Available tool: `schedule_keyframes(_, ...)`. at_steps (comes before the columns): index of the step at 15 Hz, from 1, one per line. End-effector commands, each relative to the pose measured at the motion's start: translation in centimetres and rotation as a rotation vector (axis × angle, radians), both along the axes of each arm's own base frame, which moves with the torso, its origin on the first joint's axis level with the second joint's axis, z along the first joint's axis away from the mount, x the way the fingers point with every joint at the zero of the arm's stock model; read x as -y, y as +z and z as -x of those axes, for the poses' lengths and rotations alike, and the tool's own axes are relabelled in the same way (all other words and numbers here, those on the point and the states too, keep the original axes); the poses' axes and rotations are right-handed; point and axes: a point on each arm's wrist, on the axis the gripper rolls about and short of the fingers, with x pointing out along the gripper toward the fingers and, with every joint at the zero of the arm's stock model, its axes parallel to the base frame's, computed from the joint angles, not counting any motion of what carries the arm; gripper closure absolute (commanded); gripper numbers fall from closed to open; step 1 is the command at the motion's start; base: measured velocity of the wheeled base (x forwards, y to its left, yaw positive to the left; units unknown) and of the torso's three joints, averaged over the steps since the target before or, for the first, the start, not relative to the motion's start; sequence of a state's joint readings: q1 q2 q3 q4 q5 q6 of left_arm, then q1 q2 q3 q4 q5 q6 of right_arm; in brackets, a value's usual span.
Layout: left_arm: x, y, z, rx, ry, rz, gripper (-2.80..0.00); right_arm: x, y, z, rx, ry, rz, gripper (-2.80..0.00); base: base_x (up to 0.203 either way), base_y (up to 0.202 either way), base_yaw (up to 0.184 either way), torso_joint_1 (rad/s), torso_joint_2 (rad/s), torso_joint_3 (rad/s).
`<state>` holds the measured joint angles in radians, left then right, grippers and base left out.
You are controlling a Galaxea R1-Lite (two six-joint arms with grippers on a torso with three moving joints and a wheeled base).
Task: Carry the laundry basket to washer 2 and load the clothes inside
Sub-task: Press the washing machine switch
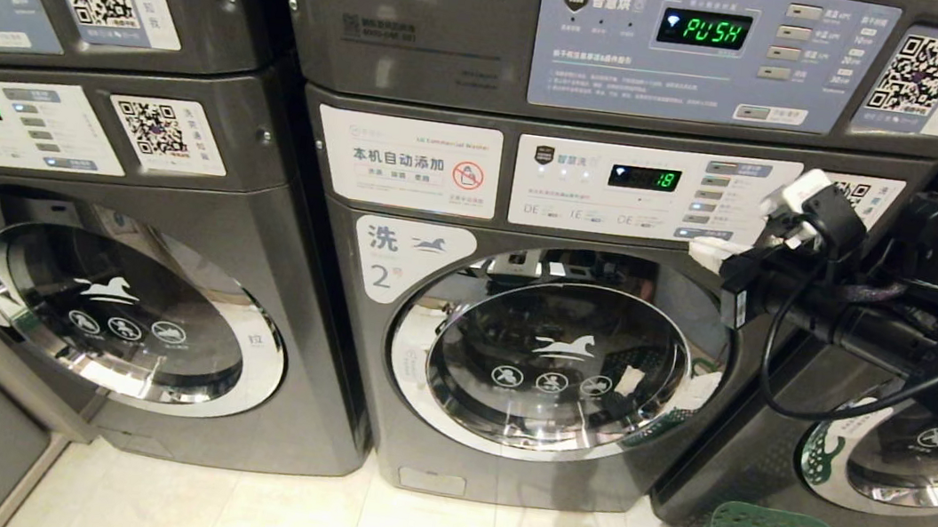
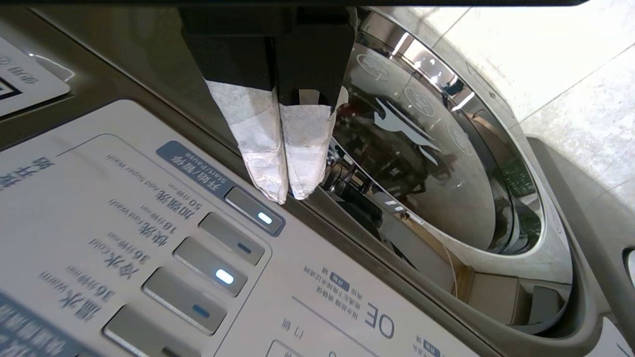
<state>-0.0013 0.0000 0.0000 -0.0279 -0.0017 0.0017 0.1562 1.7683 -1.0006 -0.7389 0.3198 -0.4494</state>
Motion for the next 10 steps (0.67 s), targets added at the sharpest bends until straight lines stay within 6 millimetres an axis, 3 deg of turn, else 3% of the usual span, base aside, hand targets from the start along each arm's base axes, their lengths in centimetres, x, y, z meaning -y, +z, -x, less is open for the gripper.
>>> schedule_keyframes(1, 0.0, -0.2, -0.1, -0.006, 0.000, 0.000, 0.00, -0.1, -0.4, -0.4, -0.006, 0.002, 0.004, 0.00, 0.000, 0.000, 0.000, 0.000, 0.00, 0.000)
schedule_keyframes(10, 0.0, -0.3, -0.1, -0.008, 0.001, 0.000, 0.00, -0.1, -0.2, -1.5, 0.009, -0.007, 0.000, 0.00, 0.000, 0.000, 0.000, 0.000, 0.00, 0.000)
